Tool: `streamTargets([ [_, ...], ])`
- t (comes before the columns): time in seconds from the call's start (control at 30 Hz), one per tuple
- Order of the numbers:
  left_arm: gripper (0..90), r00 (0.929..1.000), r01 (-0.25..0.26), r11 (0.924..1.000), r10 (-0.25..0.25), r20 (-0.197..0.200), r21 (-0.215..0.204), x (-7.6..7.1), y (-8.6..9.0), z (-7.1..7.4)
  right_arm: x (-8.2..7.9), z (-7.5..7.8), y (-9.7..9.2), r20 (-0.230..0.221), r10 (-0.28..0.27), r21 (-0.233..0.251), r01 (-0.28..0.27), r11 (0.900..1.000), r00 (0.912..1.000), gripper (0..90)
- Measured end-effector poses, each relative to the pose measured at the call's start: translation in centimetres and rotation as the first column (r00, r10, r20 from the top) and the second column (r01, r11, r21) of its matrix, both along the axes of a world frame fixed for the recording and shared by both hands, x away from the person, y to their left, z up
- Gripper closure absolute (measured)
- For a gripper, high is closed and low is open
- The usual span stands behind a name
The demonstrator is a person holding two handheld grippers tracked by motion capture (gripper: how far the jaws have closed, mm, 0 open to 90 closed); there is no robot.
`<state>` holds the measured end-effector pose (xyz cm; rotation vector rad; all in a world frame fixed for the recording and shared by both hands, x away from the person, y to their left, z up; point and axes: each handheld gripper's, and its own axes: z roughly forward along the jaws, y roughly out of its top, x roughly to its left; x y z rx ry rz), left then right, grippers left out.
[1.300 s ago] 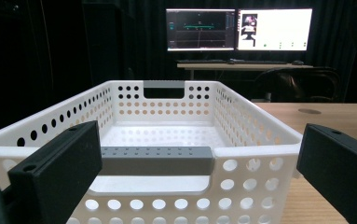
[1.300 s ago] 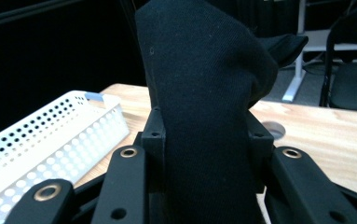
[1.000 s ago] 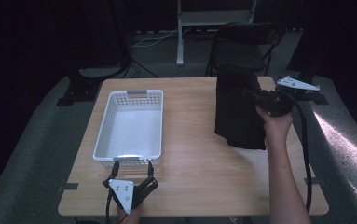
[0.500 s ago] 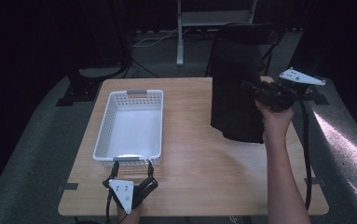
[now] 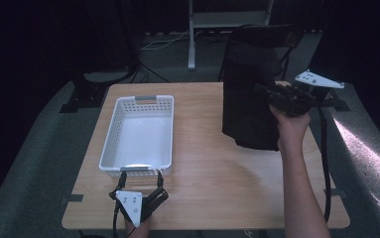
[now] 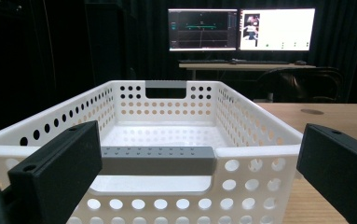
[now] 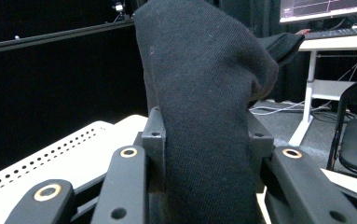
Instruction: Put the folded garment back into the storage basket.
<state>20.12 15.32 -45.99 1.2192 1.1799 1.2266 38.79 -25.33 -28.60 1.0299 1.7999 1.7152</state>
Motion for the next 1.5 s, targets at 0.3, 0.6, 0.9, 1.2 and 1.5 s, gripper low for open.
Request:
streamTargets([
  [0.3,0.7,1.0000,0.000,1.0000,0.000,0.000,0.000,0.0,0.0,0.0,-0.2,0.3,0.4,0.010,0.018,0.020,-0.018,0.9996,0.9998,62.5],
  [0.6,0.8,1.0000,-0.001,1.0000,0.001,0.000,0.000,0.0,0.0,0.0,0.4,0.2,1.8,0.003,0.037,0.020,-0.037,0.9991,0.9993,62.5],
  [0.9,0.8,1.0000,-0.002,1.0000,0.002,-0.001,0.000,0.0,0.0,0.0,0.7,0.0,2.9,-0.001,0.060,0.038,-0.060,0.9975,0.9982,62.5],
  [1.2,0.8,1.0000,-0.007,1.0000,0.007,0.000,0.000,0.0,0.0,0.0,1.1,0.1,4.3,0.004,0.084,0.054,-0.084,0.9950,0.9965,62.5],
  [1.5,0.8,1.0000,-0.007,1.0000,0.007,0.000,0.000,0.0,0.0,0.0,1.2,0.7,5.9,0.018,0.113,0.073,-0.114,0.9908,0.9934,62.5],
])
